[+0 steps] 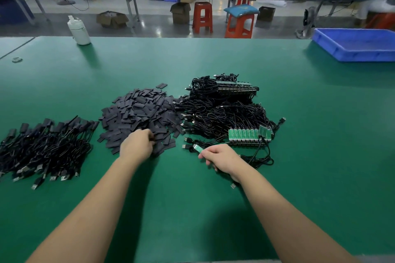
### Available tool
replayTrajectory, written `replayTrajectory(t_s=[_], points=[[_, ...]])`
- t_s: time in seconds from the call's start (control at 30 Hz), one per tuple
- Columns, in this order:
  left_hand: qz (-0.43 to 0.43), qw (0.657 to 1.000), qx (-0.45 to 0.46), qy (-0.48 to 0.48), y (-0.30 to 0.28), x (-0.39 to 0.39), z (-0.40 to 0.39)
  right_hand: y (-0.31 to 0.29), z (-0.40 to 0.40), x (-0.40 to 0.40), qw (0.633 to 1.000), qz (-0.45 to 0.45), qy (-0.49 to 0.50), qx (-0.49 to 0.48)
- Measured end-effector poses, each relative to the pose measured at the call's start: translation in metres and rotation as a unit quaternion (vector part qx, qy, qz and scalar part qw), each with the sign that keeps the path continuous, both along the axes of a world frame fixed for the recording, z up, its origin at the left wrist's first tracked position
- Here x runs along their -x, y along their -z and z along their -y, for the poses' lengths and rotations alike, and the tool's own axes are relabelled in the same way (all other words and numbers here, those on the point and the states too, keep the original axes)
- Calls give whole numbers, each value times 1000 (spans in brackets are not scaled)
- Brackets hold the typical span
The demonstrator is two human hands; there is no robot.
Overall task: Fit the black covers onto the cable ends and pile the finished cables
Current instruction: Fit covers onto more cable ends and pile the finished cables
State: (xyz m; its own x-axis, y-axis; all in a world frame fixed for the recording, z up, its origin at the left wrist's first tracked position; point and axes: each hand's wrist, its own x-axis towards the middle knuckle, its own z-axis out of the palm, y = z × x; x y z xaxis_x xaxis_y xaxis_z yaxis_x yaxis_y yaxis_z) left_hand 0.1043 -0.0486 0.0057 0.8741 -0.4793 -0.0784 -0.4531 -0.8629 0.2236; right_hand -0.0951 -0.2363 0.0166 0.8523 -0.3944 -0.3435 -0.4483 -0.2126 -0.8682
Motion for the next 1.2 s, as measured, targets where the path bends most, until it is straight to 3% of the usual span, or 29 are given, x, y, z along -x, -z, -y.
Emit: replayTrajectory(t_s=[0.07, 0.3, 0.47, 0.53, 0.6, 0.67, 0.73, 0.93, 1.07, 1.2], points=[[-11, 999, -38, 12, 10, -9, -9, 6, -3, -1, 1000, -14, -2, -11], [46, 997, -41, 50, 19, -12, -14, 16, -7, -8, 999, -36, -6, -10], [143, 988, -9, 59, 9, -4, -17, 20, -1, -9, 999, -30, 1, -27], [104, 990, 81, 57, 2, 5, -12, 21, 1, -9, 999, -28, 0, -30], [-20, 984, 155, 82, -4, 21, -3, 21, 1, -10, 999, -23, -2, -31], [-136, 964, 192, 124, -6, 41, 6, 20, 2, -11, 999, -18, 2, -33], [-189, 948, 206, 150, -1, 57, 14, 18, 1, -12, 999, -12, 10, -44], [-207, 940, 205, 179, 12, 74, 25, 12, 0, -9, 997, -6, 4, -80], [-166, 947, 201, 185, 8, 75, 24, 11, 3, -7, 997, -11, -3, -81], [-160, 936, 276, 151, 2, 74, 20, 10, 6, -7, 996, -13, -5, -92]])
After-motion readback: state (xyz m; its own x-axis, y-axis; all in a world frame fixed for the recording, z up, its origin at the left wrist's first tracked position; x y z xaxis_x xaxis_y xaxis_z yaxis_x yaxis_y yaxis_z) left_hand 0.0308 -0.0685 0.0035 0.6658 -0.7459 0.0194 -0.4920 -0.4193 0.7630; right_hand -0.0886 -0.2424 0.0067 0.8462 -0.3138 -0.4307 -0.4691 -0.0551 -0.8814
